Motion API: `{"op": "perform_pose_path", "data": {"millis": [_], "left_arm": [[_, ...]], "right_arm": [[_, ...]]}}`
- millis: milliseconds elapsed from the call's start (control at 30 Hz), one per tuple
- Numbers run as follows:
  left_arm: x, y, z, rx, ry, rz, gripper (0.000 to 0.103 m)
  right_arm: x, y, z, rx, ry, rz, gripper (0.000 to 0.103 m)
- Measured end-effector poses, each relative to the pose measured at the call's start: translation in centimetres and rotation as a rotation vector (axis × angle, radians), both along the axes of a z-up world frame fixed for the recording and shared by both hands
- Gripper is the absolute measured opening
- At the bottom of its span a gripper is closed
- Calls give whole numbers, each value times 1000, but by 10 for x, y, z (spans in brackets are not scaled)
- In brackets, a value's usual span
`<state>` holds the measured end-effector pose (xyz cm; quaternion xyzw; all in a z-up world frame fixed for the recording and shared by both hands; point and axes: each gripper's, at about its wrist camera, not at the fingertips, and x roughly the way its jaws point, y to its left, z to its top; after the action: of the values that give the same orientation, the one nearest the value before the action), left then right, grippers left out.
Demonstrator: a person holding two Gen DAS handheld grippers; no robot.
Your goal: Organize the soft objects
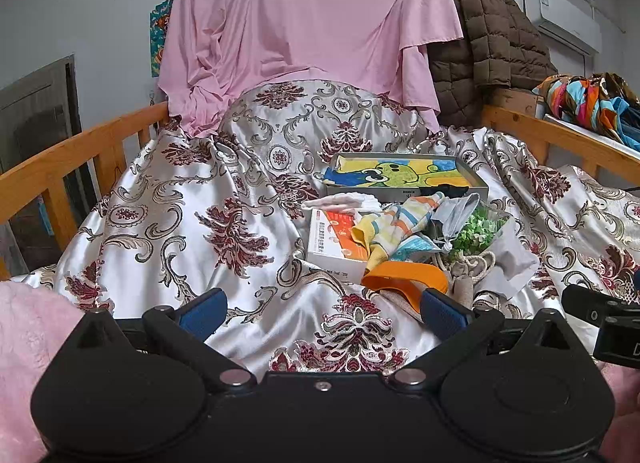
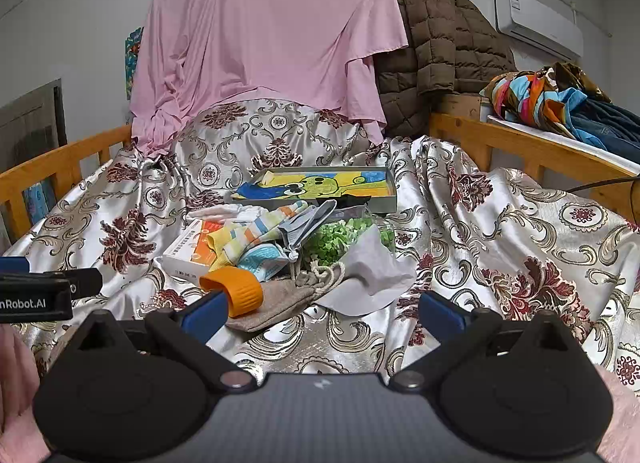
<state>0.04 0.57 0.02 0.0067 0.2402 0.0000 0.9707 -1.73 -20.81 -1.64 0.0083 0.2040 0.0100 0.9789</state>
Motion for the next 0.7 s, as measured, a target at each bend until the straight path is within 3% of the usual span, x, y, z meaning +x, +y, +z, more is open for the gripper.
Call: {"op": "perform_pose_path", "data": {"millis": [700], "left_arm": [[0,0,1,3,-2,0,102]], "right_arm": [[0,0,0,-3,-1,0,103]]}}
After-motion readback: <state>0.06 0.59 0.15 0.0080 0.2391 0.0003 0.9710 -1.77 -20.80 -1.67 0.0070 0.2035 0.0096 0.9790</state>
